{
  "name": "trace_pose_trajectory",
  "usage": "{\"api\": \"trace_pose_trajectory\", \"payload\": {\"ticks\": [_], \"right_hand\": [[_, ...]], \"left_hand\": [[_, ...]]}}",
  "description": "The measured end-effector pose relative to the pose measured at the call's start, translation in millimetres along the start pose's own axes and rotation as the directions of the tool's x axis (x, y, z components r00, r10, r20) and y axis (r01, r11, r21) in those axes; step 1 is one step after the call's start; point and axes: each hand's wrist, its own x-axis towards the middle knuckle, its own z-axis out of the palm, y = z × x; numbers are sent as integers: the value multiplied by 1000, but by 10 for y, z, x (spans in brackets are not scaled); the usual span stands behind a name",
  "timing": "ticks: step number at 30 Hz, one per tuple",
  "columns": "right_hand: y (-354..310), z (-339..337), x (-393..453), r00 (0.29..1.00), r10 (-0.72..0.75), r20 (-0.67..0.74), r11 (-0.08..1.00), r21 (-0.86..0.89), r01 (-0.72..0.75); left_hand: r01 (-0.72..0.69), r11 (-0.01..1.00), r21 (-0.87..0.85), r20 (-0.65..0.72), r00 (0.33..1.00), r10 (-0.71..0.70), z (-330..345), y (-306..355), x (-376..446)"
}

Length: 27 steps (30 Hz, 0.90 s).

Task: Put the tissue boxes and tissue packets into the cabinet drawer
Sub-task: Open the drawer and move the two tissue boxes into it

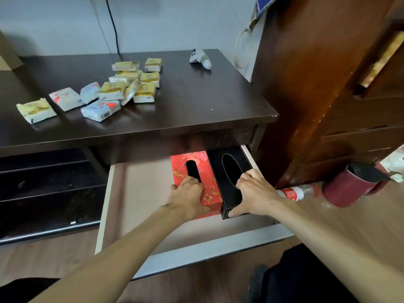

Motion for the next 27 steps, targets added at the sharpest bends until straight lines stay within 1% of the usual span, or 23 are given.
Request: {"api": "trace_pose_trajectory", "payload": {"ticks": [6, 8, 10, 12, 14, 17, 20, 22, 27], "right_hand": [[-18, 83, 44, 1000, 20, -7, 997, -72, -21], [-33, 93, 46, 1000, 28, -14, 997, -65, -29], [-17, 55, 19, 999, 31, 25, 999, -27, -31], [23, -21, -38, 992, 35, 118, 998, 56, -42], [50, -77, -110, 981, 60, 184, 987, 138, -86], [59, -69, -240, 974, 98, 202, 967, 211, -141], [34, -46, -391, 964, 131, 232, 961, 210, -181], [-11, -45, -491, 963, 125, 237, 965, 198, -174], [-178, -79, -692, 957, 159, 243, 975, 112, -190]], "left_hand": [[-67, 998, -15, 25, 997, 68, 1, -75, -23], [-73, 997, -6, 21, 997, 73, 6, -67, -58], [-83, 997, 8, 33, 996, 83, 11, -40, -118], [-102, 995, 0, 70, 992, 102, 35, -22, -201], [-118, 993, -33, 120, 985, 121, 58, -21, -300], [-152, 984, -94, 164, 972, 166, 78, -27, -456], [-175, 974, -145, 183, 963, 200, 124, 6, -630], [-188, 971, -149, 184, 959, 214, 152, 54, -751], [-207, 962, -176, 170, 956, 237, 162, 127, -969]]}}
